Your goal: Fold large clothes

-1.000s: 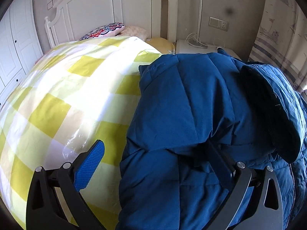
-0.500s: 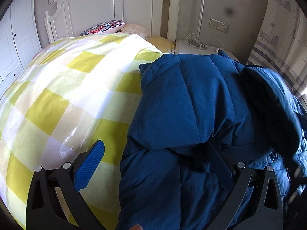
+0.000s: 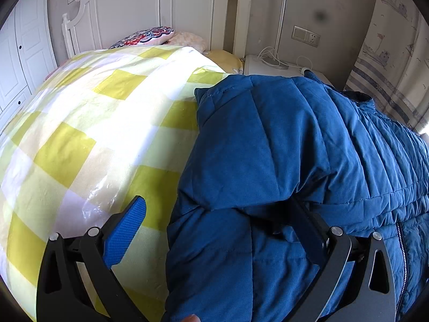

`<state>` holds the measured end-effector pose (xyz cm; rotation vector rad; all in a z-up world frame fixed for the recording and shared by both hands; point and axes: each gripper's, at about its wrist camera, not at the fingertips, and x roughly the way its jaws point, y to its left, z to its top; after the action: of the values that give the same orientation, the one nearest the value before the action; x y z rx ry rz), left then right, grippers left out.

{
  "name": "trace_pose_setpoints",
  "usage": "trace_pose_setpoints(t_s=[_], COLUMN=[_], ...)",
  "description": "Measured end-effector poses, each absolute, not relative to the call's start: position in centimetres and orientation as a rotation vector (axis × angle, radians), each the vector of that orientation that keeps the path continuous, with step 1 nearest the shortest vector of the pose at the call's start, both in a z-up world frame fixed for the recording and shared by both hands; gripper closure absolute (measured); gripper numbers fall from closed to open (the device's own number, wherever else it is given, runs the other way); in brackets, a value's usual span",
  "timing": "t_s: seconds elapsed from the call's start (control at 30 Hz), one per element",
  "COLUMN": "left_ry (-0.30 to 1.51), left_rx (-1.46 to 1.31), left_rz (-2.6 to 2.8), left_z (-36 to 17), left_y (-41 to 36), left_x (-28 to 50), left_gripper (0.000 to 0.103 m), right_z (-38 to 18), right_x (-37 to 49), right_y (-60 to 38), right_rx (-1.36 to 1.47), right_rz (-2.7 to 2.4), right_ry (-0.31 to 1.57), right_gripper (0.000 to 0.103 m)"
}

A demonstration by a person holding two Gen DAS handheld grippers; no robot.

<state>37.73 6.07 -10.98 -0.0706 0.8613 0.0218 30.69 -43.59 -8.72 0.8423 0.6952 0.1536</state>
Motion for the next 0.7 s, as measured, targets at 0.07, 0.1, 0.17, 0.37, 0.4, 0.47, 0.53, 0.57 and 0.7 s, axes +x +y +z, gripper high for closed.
trace_pose_setpoints(t_s=[0.07, 0.1, 0.17, 0.37, 0.4, 0.47, 0.53, 0.57, 0.7], left_ry=[0.861, 0.861, 0.860, 0.834, 0.813, 0.735, 0.658, 0.645, 0.675], left_rx=[-0.069, -0.067, -0.064, -0.053, -0.047, -0.039, -0.011, 0.006, 0.024], left_rz=[0.023, 0.023, 0.025, 0.041, 0.048, 0.042, 0.040, 0.040, 0.039], left_z=[-11.0, -11.0, -11.0, -10.6, -10.4, -9.4, -8.6, -8.5, -8.7], left_y=[6.0, 6.1, 6.0, 6.1, 6.0, 6.1, 5.6, 5.3, 5.1], left_x=[37.7, 37.7, 37.7, 37.3, 37.0, 35.8, 34.7, 34.5, 35.0], left_gripper=[0.004, 0.004, 0.004, 0.004, 0.004, 0.004, 0.004, 0.004, 0.004], right_z=[-8.7, -8.5, -8.2, -4.7, -3.7, -2.9, -3.4, -4.3, -8.2], right_x=[31.5, 31.8, 32.7, 31.2, 30.4, 29.1, 28.9, 29.2, 29.8], right_y=[-42.9, -42.6, -41.5, -39.9, -39.7, -40.1, -41.2, -41.8, -43.2], right_rx=[0.821, 0.802, 0.756, 0.644, 0.627, 0.629, 0.646, 0.649, 0.708], right_rz=[0.162, 0.153, 0.136, 0.164, 0.160, 0.133, 0.083, 0.051, 0.005], right_ry=[0.733, 0.753, 0.788, 0.662, 0.629, 0.583, 0.584, 0.620, 0.748], right_gripper=[0.025, 0.025, 0.025, 0.080, 0.081, 0.081, 0.081, 0.080, 0.078])
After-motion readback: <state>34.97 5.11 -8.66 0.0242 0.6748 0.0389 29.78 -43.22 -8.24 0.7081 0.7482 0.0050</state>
